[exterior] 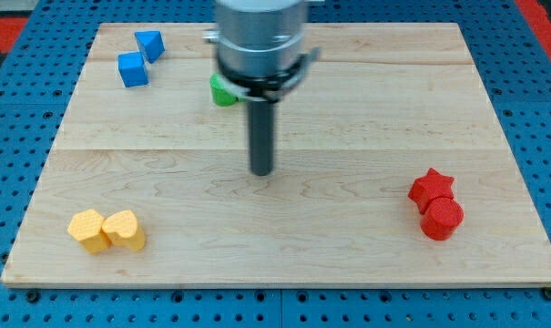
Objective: Slightly push the green blocks to the left center of the board
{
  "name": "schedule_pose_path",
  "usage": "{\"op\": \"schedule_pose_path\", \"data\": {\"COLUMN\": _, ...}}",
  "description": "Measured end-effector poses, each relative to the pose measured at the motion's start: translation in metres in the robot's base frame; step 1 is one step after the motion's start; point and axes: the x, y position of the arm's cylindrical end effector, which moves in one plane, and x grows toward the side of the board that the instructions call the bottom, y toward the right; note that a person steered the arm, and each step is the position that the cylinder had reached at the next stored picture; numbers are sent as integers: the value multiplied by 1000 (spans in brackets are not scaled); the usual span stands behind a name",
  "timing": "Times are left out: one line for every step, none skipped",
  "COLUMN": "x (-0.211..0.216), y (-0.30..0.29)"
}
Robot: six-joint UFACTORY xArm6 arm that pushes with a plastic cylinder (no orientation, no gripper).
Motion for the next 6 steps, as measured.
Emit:
{"op": "schedule_pose_path", "data": {"x": -6, "y": -87}}
{"op": "schedule_pose_path", "data": {"x": -52, "y": -37}}
{"op": "schedule_pose_path", "data": {"x": -84, "y": 76}}
{"op": "schedule_pose_path", "data": {"x": -141, "y": 79}}
{"op": "schedule_pose_path", "data": {"x": -154, "y": -14}}
{"op": "schedule_pose_path", "data": {"x": -158, "y": -53}}
